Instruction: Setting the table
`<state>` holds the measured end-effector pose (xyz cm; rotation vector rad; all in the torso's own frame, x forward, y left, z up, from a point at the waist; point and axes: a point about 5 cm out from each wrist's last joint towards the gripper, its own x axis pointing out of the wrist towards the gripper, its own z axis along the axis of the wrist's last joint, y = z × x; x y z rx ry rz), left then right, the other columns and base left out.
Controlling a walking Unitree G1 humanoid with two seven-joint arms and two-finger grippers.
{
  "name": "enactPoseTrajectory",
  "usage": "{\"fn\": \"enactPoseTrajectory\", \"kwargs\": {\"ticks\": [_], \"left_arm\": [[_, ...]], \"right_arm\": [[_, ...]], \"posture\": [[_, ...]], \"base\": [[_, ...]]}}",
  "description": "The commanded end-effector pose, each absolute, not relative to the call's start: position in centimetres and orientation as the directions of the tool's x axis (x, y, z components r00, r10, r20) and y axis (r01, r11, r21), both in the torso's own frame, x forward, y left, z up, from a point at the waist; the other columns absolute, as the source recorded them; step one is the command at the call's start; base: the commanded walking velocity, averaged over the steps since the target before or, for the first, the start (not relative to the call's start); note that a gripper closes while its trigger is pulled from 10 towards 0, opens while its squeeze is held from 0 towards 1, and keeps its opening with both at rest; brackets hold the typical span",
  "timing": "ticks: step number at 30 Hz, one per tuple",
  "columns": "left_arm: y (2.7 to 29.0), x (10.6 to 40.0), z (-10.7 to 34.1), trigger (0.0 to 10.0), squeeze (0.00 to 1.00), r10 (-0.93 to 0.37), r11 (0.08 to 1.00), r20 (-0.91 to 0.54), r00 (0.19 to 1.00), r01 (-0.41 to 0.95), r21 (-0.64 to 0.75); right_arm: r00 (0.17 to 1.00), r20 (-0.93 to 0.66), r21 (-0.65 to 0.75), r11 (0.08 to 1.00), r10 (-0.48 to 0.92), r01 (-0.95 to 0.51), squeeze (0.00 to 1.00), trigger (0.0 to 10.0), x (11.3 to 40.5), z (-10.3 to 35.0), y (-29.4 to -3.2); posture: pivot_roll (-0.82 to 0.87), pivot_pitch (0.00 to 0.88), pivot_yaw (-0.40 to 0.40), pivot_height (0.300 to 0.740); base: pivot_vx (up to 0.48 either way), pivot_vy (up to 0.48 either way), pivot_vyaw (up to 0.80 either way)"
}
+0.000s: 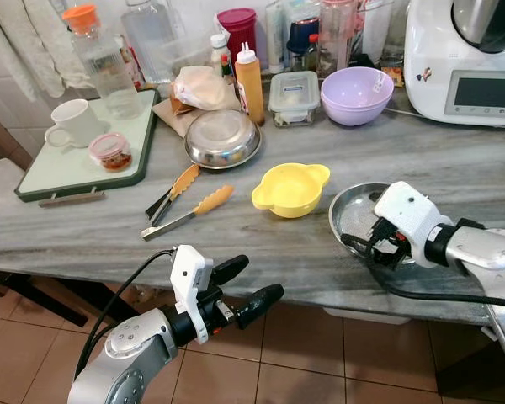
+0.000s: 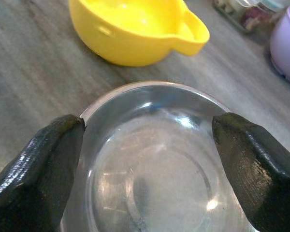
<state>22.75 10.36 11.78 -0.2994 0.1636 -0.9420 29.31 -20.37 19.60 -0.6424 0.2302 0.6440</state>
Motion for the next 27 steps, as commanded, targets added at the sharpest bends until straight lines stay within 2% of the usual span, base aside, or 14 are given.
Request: {"fn": "enactPoseTrajectory", "kwargs": {"ticks": [1, 5, 15, 17, 19, 27], "left_arm": [[10.6, 22.8, 11.7, 10.0, 0.0, -0.818, 0.552, -0.025, 0.575, 0.771, -0.317], [10.6, 22.8, 11.7, 10.0, 0.0, -0.819, 0.55, -0.025, 0.573, 0.772, -0.32], [10.4, 22.7, 11.6, 10.0, 0.0, -0.824, 0.542, -0.024, 0.566, 0.776, -0.322], [10.5, 22.6, 11.6, 10.0, 0.0, -0.826, 0.542, -0.031, 0.562, 0.779, -0.317], [10.6, 22.5, 11.4, 10.0, 0.0, -0.831, 0.54, -0.044, 0.554, 0.785, -0.303], [11.8, 22.5, 11.0, 10.0, 0.0, -0.841, 0.538, -0.091, 0.533, 0.805, -0.25]], "right_arm": [[0.804, -0.342, -0.492, 0.636, 0.486, -0.594, 1.0, 10.0, 29.6, 20.7, -20.4], [0.808, -0.399, -0.537, 0.603, 0.434, -0.59, 1.0, 10.0, 29.5, 20.2, -21.4], [0.792, -0.524, -0.552, 0.583, 0.315, -0.596, 0.87, 10.0, 29.2, 17.7, -23.2], [0.768, -0.554, -0.529, 0.577, 0.32, -0.622, 0.82, 10.0, 29.1, 16.5, -23.0], [0.755, -0.558, -0.506, 0.58, 0.344, -0.638, 0.8, 10.0, 29.2, 15.8, -22.5], [0.74, -0.551, -0.466, 0.593, 0.387, -0.657, 0.81, 10.0, 30.2, 14.6, -21.5]], "posture": [[-0.24, 0.12, 0.161, 0.74], [-0.24, 0.123, 0.162, 0.74], [-0.24, 0.127, 0.159, 0.74], [-0.24, 0.129, 0.154, 0.74], [-0.23, 0.13, 0.151, 0.74], [-0.22, 0.13, 0.141, 0.74]], "base": [[0.0, 0.0, 0.0], [0.0, 0.0, 0.0], [0.0, 0.0, 0.0], [0.0, 0.0, 0.0], [0.0, 0.0, 0.0], [0.0, 0.0, 0.0]]}}
